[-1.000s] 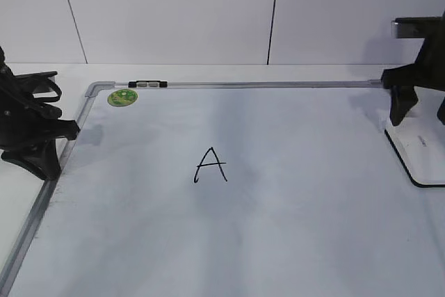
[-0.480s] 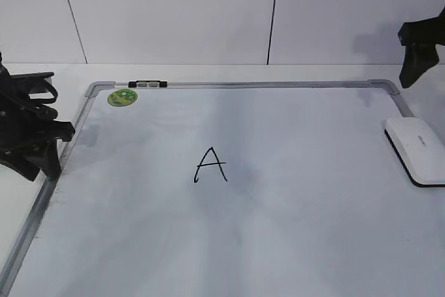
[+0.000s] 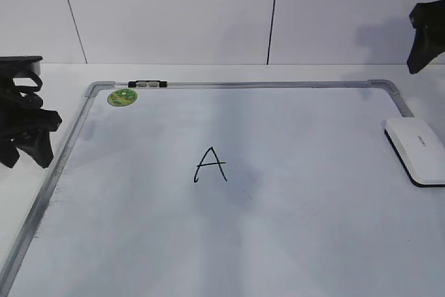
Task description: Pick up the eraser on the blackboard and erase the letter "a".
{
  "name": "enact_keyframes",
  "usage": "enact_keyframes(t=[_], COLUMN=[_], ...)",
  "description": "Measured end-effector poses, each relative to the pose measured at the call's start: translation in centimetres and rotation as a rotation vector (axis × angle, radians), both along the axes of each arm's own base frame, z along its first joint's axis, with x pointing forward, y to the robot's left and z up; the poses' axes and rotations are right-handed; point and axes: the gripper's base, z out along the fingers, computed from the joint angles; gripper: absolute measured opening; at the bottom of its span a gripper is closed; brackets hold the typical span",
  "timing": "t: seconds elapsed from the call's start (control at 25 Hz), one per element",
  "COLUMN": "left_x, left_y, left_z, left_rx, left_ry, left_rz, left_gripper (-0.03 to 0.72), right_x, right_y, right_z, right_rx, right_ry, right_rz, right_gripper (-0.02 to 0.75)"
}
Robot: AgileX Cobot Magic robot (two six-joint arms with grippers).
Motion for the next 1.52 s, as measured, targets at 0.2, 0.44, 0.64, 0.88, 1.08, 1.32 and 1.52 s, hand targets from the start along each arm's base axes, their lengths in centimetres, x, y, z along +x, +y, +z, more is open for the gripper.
enact_keyframes(t=[0.2, 0.44, 0.64, 0.88, 1.08, 1.32, 1.52], left_x=[-0.6, -1.4, -2.3, -3.6, -4.5, -6.7, -9.4], left_y=[0.1, 0.1, 0.2, 0.3, 0.2, 0.4, 0.7], left_z=[1.9, 4.0, 6.7, 9.1, 11.3, 15.2, 18.4], left_rx=[-0.003, -0.008, -0.014, -0.019, -0.051, -0.074, -0.083], left_ry=[-0.034, -0.074, -0.156, -0.219, -0.303, -0.466, -0.589], left_rz=[-0.021, -0.027, -0.038, -0.057, -0.063, -0.061, -0.063], left_gripper=[0.561, 0.589, 0.591, 0.591, 0.591, 0.591, 0.591], right_x=[-0.6, -1.8, -3.5, -6.4, -9.4, -12.3, -14.5], right_y=[0.3, 0.7, 0.8, 0.8, 0.7, 0.7, 0.7], right_z=[1.0, 2.8, 5.0, 8.1, 10.8, 13.0, 14.2], right_rx=[0.027, 0.070, 0.076, 0.075, 0.068, 0.047, 0.036], right_ry=[-0.028, -0.077, -0.132, -0.229, -0.324, -0.414, -0.465], right_rz=[0.019, 0.046, 0.064, 0.080, 0.098, 0.133, 0.165], right_gripper=[0.594, 0.593, 0.593, 0.593, 0.593, 0.593, 0.593])
